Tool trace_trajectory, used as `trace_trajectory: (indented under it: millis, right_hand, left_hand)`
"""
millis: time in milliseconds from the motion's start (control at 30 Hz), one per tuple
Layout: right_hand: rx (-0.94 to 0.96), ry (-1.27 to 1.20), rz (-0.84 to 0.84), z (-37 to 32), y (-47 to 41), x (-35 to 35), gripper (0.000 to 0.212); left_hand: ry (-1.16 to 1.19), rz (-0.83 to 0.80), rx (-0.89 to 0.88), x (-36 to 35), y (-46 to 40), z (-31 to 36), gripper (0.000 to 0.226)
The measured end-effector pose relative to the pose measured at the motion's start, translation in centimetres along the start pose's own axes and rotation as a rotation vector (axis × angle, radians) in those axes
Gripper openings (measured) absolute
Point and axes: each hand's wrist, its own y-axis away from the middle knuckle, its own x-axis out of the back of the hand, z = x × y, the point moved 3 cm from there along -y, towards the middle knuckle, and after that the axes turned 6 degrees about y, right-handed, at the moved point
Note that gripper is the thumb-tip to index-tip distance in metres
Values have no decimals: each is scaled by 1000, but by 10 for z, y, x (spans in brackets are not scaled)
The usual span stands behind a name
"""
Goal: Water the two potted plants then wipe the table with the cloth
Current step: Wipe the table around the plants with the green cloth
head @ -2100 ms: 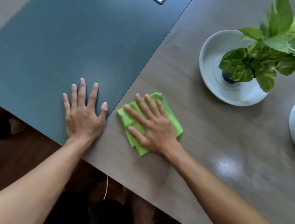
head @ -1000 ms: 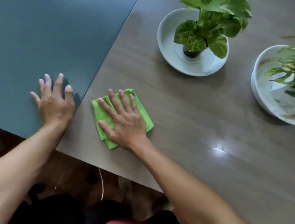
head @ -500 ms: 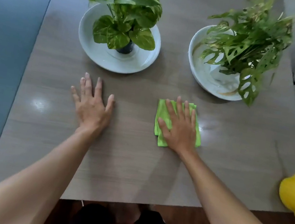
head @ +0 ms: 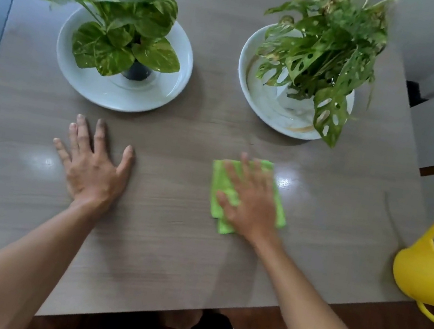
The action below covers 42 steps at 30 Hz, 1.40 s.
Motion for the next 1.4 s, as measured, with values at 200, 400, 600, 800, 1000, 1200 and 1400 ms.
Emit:
trace_trajectory:
  millis: [200, 400, 600, 800, 1000, 1200, 1400]
  right_hand:
    - [-448, 93, -95, 100, -24, 15, 75]
    - [-325, 60, -60, 3, -57, 7, 69]
    - [-98, 23, 0, -64, -63, -5, 67]
    - [-114, 31, -27, -75, -133, 1, 68]
    - [-144, 40, -81, -75, -209, 3, 67]
    - [-139, 86, -140, -63, -296, 5, 70]
    - [-119, 113, -136, -64, -296, 3, 66]
  left_hand:
    - [-8, 14, -3, 1, 0, 3, 82]
    - [-7, 28, -13, -1, 0, 2, 81]
    - [7, 24, -10, 1, 1, 4, 81]
    - [12, 1, -9, 2, 1, 4, 78]
    - [14, -3, -1, 3, 1, 4, 79]
    - [11, 25, -7, 1, -1, 3, 79]
    - [11, 44, -9, -1, -1, 1, 78]
